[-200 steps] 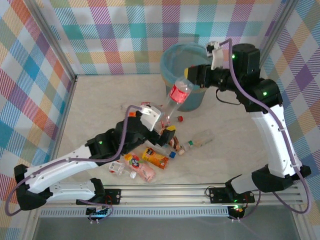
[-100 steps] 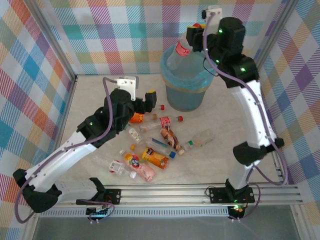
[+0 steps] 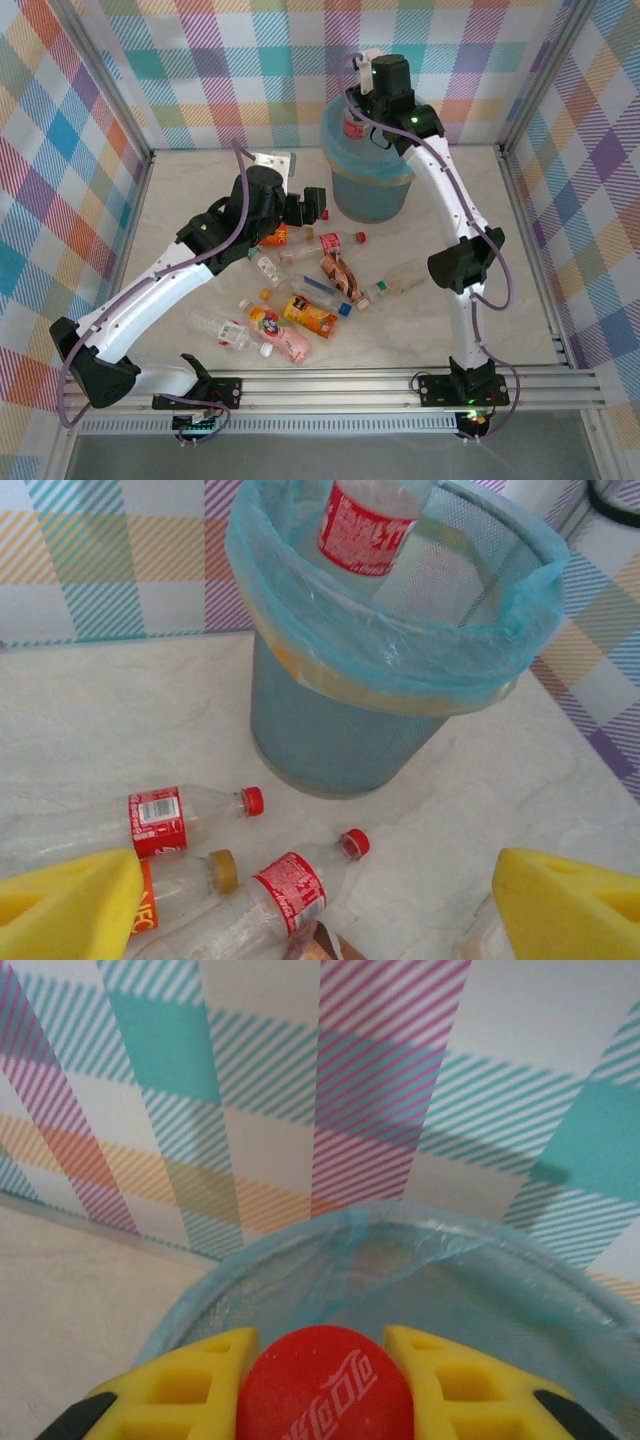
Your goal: Put the plastic bottles in the bin
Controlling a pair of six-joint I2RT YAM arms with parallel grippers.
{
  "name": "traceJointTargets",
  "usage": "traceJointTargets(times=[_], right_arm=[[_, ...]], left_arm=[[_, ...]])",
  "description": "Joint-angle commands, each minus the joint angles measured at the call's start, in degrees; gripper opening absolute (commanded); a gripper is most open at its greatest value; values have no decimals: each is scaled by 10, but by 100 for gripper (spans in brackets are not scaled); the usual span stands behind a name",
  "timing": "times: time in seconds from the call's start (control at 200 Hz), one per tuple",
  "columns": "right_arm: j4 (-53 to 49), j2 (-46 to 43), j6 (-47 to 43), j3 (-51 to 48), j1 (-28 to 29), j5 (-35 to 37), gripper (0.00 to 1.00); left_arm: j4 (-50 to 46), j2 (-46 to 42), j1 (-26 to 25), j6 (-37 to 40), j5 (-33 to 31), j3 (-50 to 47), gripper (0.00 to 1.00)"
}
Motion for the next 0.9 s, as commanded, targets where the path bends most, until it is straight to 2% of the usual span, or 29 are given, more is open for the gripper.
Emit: traceJointTargets(times=[0.0, 0.225, 0.36, 0.42, 0.52, 0.78, 0.895], right_arm=[[-17, 16, -9, 16, -12, -20, 10], [-27, 40, -20, -6, -29, -20, 12], [-28, 46, -40, -6, -34, -24, 20], [-28, 43, -38, -3, -33, -28, 32], [-31, 32, -30, 7, -33, -40, 39], [-45, -21, -29, 31, -30, -62, 50], [-57, -59, -20, 40, -21, -68, 50]], left_arm=[[-8, -8, 6, -13, 10, -1, 89], [-7, -2, 7, -26, 4, -15, 89], [-12, 4, 7, -31, 4, -14, 90], [-17, 7, 7, -31, 4, -12, 91], [-31, 11, 7, -31, 4, -2, 91], [-59, 0, 7, -31, 1, 4, 91], [-78, -10, 7, -30, -3, 3, 91]])
